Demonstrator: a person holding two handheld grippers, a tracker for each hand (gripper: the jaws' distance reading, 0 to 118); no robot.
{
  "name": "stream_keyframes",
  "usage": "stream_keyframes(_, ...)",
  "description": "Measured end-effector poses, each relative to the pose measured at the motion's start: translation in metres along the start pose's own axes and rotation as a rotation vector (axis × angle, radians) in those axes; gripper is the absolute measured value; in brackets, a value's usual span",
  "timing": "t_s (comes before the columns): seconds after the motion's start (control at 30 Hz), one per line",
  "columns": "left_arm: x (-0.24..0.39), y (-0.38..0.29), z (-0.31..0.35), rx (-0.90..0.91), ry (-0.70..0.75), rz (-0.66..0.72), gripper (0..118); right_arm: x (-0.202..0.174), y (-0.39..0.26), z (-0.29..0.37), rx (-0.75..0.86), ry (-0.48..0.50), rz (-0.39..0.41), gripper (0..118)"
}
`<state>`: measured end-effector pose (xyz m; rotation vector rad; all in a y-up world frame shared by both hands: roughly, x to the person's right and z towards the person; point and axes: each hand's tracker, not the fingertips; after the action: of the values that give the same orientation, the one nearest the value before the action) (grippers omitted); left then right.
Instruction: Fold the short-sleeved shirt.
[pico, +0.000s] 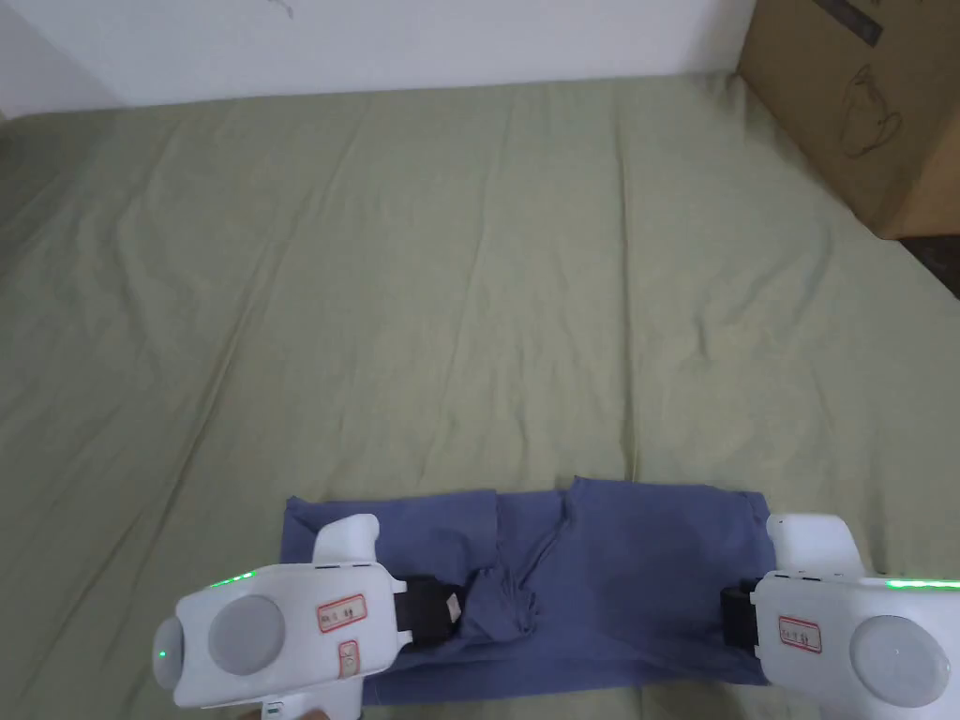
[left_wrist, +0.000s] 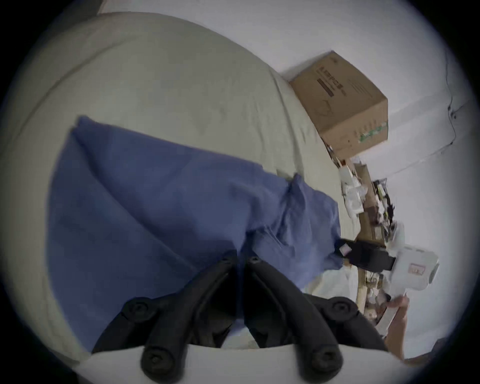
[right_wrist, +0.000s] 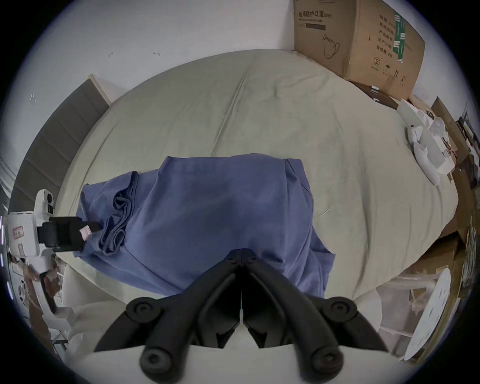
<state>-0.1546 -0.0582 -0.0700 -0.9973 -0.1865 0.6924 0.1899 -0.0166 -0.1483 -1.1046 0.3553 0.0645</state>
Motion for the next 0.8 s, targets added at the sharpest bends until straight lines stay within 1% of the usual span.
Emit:
stream_keyframes(0.07,0.003,-0.004,-0.008,-0.023,-0.070,0.069,5,0.000,-0.001,-0.002,-0.006,-0.005,0.009,0)
stream_keyframes(0.1,0.004,-0.006,-0.014,-0.045,-0.113,0.079,5,-0.001,-0.001,-0.003,-0.008,-0.006,0.013,0)
stream_keyframes(0.2,0.012,-0.012,-0.023,-0.048,-0.030,0.026,5,-0.002,-0.002,-0.005,-0.014,-0.009,0.016,0)
stream_keyframes(0.3,0.014,-0.013,-0.016,-0.034,-0.055,0.039,5,-0.003,-0.004,-0.003,-0.016,0.000,0.016,0)
stream_keyframes(0.37,0.012,-0.013,-0.013,-0.048,-0.116,0.046,5,-0.005,-0.005,-0.003,-0.021,-0.002,0.024,0)
stream_keyframes(0.47,0.018,-0.017,-0.004,-0.053,-0.102,0.004,5,-0.007,-0.006,-0.003,-0.026,-0.012,0.033,0)
stream_keyframes(0.5,0.019,-0.018,0.000,-0.053,-0.108,-0.005,5,-0.009,-0.007,-0.002,-0.026,-0.012,0.030,0)
stream_keyframes(0.57,0.015,-0.020,0.014,-0.040,-0.163,-0.006,5,-0.011,-0.006,0.000,-0.024,-0.005,0.023,0)
stream_keyframes(0.63,0.003,-0.022,0.036,0.008,-0.204,0.030,5,-0.017,-0.005,0.004,-0.021,-0.005,0.033,0)
stream_keyframes(0.7,-0.005,-0.022,0.069,0.071,-0.194,0.095,5,-0.021,-0.004,0.005,-0.018,-0.009,0.051,0)
stream_keyframes(0.8,-0.051,-0.021,0.109,0.174,-0.135,0.172,5,-0.032,-0.002,0.007,-0.017,-0.005,0.062,0)
